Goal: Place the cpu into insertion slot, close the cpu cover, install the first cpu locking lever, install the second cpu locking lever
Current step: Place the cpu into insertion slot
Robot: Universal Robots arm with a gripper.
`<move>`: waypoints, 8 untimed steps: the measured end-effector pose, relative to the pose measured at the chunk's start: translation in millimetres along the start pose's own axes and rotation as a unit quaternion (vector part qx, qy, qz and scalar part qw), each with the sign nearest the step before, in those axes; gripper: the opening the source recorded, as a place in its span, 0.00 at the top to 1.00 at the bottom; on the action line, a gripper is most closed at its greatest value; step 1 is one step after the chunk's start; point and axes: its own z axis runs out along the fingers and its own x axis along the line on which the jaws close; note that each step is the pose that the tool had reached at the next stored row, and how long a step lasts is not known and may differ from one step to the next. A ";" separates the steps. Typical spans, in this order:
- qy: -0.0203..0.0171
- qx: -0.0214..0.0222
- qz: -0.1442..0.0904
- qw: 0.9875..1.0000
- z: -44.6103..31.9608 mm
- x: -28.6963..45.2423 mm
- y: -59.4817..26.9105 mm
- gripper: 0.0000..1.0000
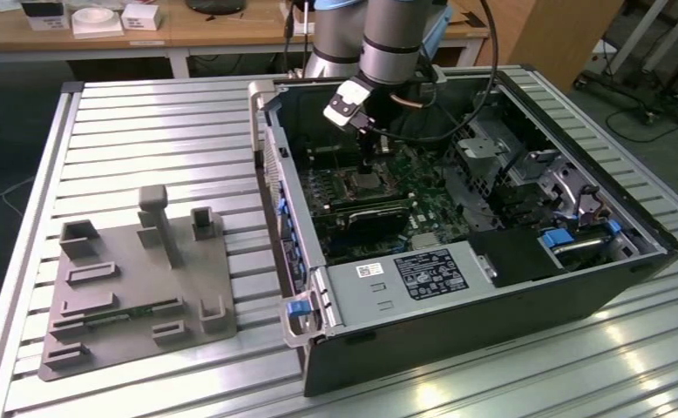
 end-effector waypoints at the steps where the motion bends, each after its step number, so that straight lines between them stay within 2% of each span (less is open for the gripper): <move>1: 0.000 0.000 0.000 1.000 0.0 0.0 0.0 0.90; 8: 0.000 0.000 -0.001 1.000 -0.1 0.0 0.0 0.90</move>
